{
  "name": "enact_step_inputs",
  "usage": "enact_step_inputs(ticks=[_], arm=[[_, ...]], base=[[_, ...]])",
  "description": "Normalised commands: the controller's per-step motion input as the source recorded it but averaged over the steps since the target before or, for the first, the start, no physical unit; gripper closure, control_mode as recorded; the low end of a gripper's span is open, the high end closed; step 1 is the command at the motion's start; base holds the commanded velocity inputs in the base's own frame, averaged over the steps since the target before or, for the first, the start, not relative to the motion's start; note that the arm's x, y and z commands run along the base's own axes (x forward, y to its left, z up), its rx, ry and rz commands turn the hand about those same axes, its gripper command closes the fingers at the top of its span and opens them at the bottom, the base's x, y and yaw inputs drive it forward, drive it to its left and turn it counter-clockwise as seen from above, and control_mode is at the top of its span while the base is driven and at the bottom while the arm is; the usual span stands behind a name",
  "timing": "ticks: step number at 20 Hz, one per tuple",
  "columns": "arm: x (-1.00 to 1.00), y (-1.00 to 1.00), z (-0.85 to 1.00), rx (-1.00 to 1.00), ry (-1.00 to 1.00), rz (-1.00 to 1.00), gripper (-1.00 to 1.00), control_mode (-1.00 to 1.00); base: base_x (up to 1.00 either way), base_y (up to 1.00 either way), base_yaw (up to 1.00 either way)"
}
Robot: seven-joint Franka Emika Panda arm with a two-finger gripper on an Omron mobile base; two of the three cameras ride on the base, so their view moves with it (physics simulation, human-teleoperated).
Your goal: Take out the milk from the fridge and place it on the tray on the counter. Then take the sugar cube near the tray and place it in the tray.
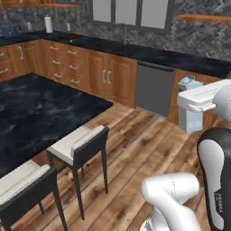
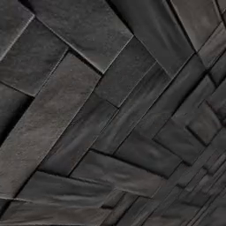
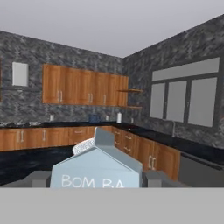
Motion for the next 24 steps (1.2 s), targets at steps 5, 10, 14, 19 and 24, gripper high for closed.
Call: enact_step_inputs(ticks=[5, 10, 14, 19, 24], arm=[[0.0, 0.0, 0.0, 0.0, 0.0, 0.0, 1.0, 1.0], [0.0, 0.0, 0.0, 0.0, 0.0, 0.0, 1.0, 1.0], [0.0, 0.0, 0.0, 0.0, 0.0, 0.0, 1.0, 1.0], [0.0, 0.0, 0.0, 0.0, 0.0, 0.0, 1.0, 1.0], [0.0, 0.0, 0.0, 0.0, 0.0, 0.0, 1.0, 1.0]], base=[[1.0, -0.98, 0.36], [1.0, -1.0, 0.34], [1.0, -1.0, 0.21], [1.0, -0.88, 0.09], [1.0, -0.8, 0.04]])
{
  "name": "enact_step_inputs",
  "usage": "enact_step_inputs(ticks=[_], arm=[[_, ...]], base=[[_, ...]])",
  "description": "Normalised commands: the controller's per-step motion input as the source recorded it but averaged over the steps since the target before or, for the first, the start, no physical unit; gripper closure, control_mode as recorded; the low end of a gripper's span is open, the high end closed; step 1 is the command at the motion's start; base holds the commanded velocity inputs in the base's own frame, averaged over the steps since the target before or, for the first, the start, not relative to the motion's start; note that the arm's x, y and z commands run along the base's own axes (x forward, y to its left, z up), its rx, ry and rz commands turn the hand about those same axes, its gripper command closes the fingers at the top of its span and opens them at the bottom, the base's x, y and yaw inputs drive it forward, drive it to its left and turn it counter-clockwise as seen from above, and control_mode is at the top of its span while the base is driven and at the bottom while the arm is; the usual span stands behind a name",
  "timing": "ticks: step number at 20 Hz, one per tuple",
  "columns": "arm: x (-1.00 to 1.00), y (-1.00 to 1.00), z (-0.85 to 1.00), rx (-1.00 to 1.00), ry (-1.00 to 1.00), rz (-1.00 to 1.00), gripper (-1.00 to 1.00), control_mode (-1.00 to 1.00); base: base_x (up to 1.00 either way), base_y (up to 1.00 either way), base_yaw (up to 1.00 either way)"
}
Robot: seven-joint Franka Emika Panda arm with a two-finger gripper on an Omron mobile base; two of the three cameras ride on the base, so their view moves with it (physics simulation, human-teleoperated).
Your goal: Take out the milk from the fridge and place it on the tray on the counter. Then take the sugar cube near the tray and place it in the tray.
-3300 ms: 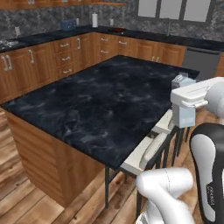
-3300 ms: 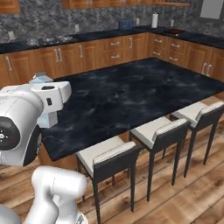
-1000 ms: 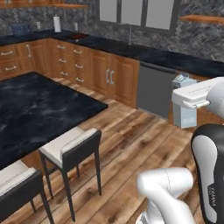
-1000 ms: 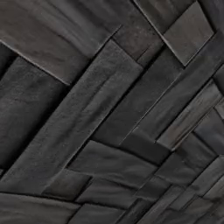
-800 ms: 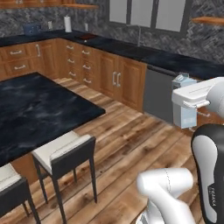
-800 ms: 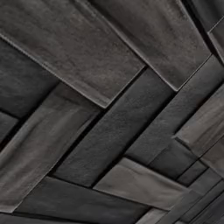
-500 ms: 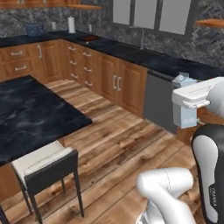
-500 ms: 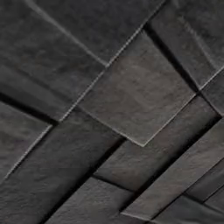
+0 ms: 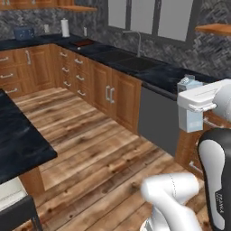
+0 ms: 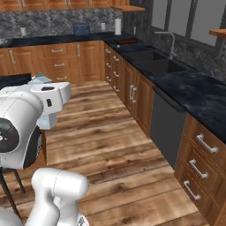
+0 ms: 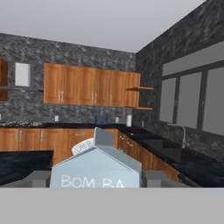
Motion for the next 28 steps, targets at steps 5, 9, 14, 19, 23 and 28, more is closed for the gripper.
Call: enact_step_inputs(ticks=[5, 9, 14, 19, 23, 28], arm=[[0.0, 0.0, 0.0, 0.0, 0.0, 0.0, 1.0, 1.0], [0.0, 0.0, 0.0, 0.0, 0.0, 0.0, 1.0, 1.0], [0.0, 0.0, 0.0, 0.0, 0.0, 0.0, 1.0, 1.0], [0.0, 0.0, 0.0, 0.0, 0.0, 0.0, 1.0, 1.0], [0.0, 0.0, 0.0, 0.0, 0.0, 0.0, 1.0, 1.0], [0.0, 0.0, 0.0, 0.0, 0.0, 0.0, 1.0, 1.0]], base=[[1.0, -0.27, 0.01], [1.0, 0.15, 0.0], [1.0, 0.22, 0.0], [1.0, -0.96, 0.14], [1.0, -0.26, 0.19], [1.0, 0.02, 0.15]])
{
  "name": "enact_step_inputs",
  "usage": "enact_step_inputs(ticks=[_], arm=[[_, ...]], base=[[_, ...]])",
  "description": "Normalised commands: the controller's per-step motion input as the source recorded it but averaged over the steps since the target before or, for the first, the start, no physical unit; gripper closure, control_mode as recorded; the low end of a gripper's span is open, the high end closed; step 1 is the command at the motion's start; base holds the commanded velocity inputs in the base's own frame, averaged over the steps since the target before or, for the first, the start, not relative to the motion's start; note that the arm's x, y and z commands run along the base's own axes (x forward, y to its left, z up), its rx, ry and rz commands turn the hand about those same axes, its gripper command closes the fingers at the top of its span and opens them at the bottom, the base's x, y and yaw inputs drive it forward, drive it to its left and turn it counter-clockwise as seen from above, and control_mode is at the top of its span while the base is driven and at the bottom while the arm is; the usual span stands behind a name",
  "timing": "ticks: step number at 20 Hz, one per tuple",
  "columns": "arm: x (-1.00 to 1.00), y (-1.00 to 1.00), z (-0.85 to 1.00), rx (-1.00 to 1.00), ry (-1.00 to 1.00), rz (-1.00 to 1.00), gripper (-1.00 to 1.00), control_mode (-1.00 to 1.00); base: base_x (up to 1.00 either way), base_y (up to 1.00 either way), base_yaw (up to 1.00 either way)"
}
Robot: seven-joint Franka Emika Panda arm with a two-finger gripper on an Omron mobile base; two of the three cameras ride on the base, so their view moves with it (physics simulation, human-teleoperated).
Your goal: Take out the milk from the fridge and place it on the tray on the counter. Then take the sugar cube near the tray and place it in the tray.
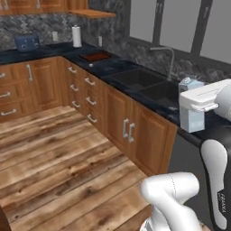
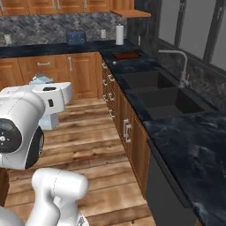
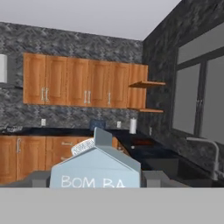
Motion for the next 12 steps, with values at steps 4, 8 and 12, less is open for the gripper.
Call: enact_step_inputs(ticks=[4, 8, 12], arm=[[0.0, 0.0, 0.0, 0.0, 0.0, 0.0, 1.0, 1.0], [0.0, 0.0, 0.0, 0.0, 0.0, 0.0, 1.0, 1.0], [0.0, 0.0, 0.0, 0.0, 0.0, 0.0, 1.0, 1.0]], base=[[1.0, 0.0, 0.1], [1.0, 0.2, 0.01], [1.0, 0.56, -0.01]])
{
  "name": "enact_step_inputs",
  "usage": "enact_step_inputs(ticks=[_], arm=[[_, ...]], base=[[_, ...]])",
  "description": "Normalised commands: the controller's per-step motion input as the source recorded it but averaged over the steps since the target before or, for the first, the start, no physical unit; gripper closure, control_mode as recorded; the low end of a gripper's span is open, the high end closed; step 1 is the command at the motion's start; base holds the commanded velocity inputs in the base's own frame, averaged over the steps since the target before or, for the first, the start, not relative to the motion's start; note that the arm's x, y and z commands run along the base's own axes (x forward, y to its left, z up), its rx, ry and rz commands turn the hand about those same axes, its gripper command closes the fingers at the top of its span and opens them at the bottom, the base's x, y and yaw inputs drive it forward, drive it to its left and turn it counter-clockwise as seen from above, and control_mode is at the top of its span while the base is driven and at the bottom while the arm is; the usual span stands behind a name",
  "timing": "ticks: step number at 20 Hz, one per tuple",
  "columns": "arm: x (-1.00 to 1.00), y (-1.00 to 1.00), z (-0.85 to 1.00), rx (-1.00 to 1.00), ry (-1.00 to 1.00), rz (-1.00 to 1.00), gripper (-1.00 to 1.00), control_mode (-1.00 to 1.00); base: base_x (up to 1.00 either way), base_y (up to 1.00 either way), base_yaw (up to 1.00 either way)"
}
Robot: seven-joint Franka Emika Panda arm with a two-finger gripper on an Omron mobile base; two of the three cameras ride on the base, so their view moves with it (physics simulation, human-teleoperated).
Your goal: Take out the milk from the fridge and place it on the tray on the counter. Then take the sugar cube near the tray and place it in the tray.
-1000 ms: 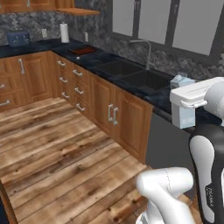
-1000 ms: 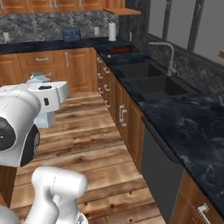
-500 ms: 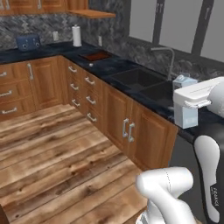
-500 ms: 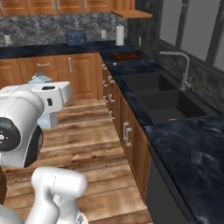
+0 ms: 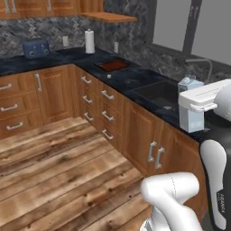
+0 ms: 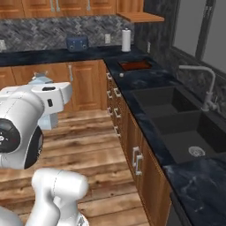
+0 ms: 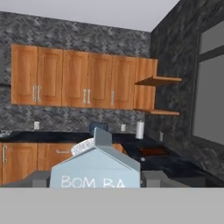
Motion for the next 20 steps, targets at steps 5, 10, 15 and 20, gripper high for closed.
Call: enact_step_inputs(ticks=[5, 10, 15, 20], arm=[[0.0, 0.0, 0.0, 0.0, 0.0, 0.0, 1.0, 1.0], [0.0, 0.0, 0.0, 0.0, 0.0, 0.0, 1.0, 1.0], [0.0, 0.0, 0.0, 0.0, 0.0, 0.0, 1.0, 1.0], [0.0, 0.0, 0.0, 0.0, 0.0, 0.0, 1.0, 1.0]], base=[[1.0, 0.63, -0.04], [1.0, 0.55, -0.17], [1.0, 0.61, -0.25], [1.0, 0.82, -0.46]])
